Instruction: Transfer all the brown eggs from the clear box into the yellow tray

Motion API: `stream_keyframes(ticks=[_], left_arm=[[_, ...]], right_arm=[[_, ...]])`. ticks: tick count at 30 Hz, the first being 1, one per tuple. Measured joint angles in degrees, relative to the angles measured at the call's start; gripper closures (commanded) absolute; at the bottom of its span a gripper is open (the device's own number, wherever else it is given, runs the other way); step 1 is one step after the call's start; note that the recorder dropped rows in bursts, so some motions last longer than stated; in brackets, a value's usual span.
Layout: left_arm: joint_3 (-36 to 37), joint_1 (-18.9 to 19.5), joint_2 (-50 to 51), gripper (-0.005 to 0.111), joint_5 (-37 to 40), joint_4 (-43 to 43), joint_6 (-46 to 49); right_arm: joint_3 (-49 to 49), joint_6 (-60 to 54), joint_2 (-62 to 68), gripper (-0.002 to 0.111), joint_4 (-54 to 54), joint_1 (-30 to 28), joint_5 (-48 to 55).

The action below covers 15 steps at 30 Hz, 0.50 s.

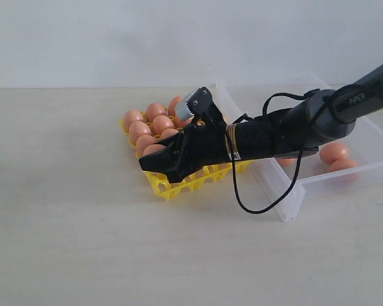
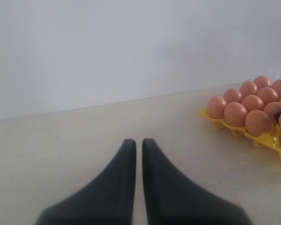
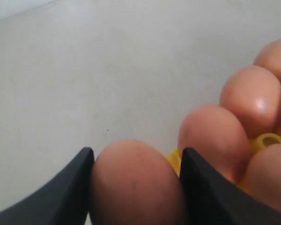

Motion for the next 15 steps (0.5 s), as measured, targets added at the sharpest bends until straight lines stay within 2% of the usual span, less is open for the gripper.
stream_keyframes(ticks=[9, 15], left_arm=[[0.0, 0.0, 0.0, 0.103, 0.0, 0.0, 0.0], [0.0, 0.0, 0.0, 0.103, 0.0, 0.0, 0.0]], right_arm=[[-2.23, 6.57, 0.08, 0.108, -1.87, 0.0, 3.18], [-4.11, 14.21, 0.08, 0.108, -7.64, 0.0, 3.26]])
